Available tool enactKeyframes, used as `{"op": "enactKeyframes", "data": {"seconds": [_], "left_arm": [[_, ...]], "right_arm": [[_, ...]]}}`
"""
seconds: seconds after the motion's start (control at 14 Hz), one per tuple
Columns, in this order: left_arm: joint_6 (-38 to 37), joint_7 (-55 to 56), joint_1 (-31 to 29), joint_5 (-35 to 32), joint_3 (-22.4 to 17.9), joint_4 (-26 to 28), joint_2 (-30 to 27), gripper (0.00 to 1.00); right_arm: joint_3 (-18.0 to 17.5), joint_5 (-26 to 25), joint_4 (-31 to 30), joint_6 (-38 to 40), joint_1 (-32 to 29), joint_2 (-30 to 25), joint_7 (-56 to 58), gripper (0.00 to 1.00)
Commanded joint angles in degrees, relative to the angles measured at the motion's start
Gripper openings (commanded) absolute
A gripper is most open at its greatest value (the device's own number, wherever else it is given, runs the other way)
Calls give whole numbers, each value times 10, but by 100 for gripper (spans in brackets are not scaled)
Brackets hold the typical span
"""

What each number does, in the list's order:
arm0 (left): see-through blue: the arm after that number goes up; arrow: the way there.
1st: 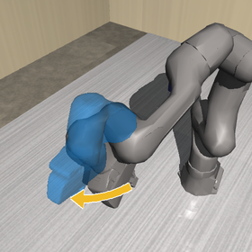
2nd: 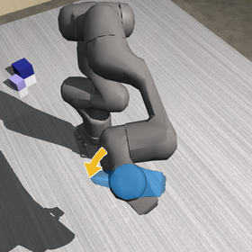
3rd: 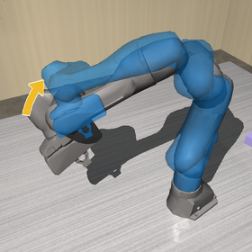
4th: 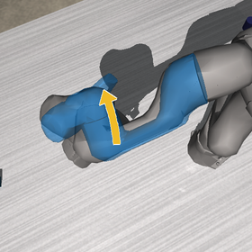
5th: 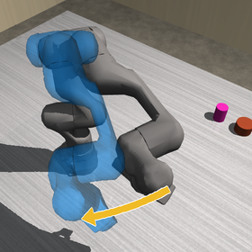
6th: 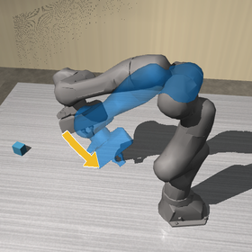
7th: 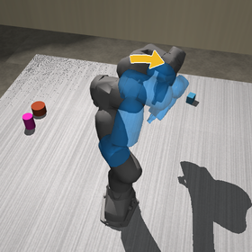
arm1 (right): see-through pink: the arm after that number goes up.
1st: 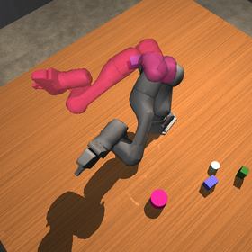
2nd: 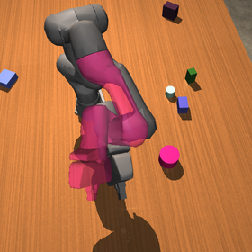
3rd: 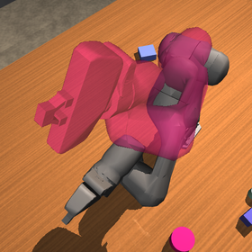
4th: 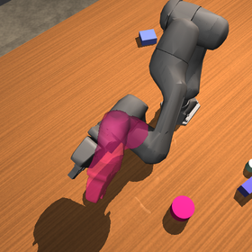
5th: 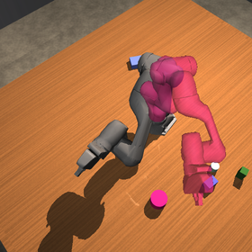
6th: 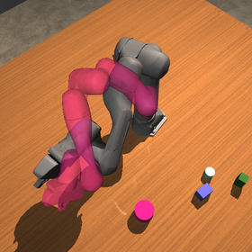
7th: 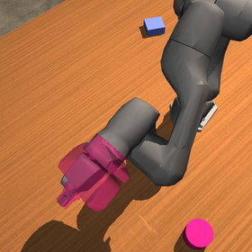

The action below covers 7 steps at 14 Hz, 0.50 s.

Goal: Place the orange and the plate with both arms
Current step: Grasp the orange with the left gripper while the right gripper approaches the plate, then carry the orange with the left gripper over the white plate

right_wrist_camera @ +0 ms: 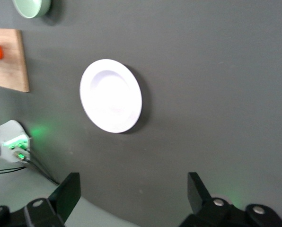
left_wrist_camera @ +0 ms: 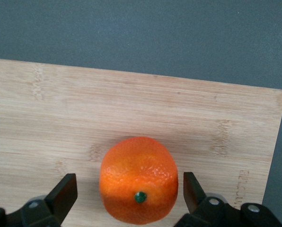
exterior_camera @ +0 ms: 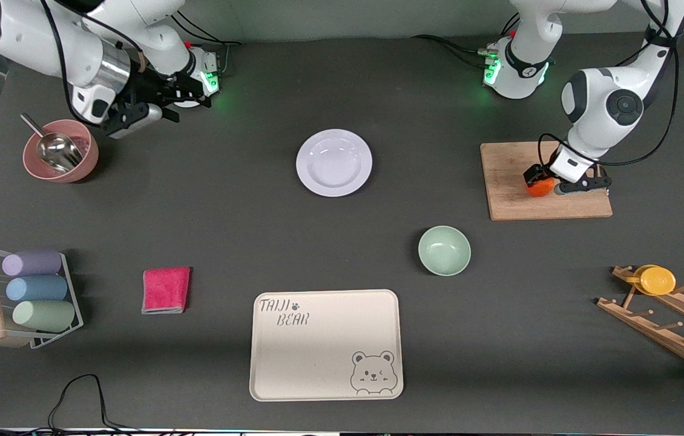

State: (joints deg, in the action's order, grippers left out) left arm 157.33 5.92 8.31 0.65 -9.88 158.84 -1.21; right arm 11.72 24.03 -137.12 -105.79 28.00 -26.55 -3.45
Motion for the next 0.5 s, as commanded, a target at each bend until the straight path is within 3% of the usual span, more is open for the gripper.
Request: {"op": "enactKeyframes", "data": {"seconds": [0.0, 0.14, 0.21, 0.36, 0.43], "left_arm": [[11, 5, 1, 8, 5, 6, 3, 100], [12, 4, 1, 8, 5, 6, 9, 97], [24, 3, 2, 8, 5, 7, 17, 83], [35, 3, 5, 8, 6, 6, 29, 19], [33, 3, 6, 8, 8, 6, 29, 0]], "right_arm": [[23, 82, -68, -51, 6, -4, 88, 100], [37, 158, -101, -75, 6, 14, 155, 100], [39, 196, -114, -82, 6, 26, 192, 100], [51, 259, -137, -99, 6, 60, 273, 100], [54, 293, -147, -106, 6, 79, 321, 100]]}}
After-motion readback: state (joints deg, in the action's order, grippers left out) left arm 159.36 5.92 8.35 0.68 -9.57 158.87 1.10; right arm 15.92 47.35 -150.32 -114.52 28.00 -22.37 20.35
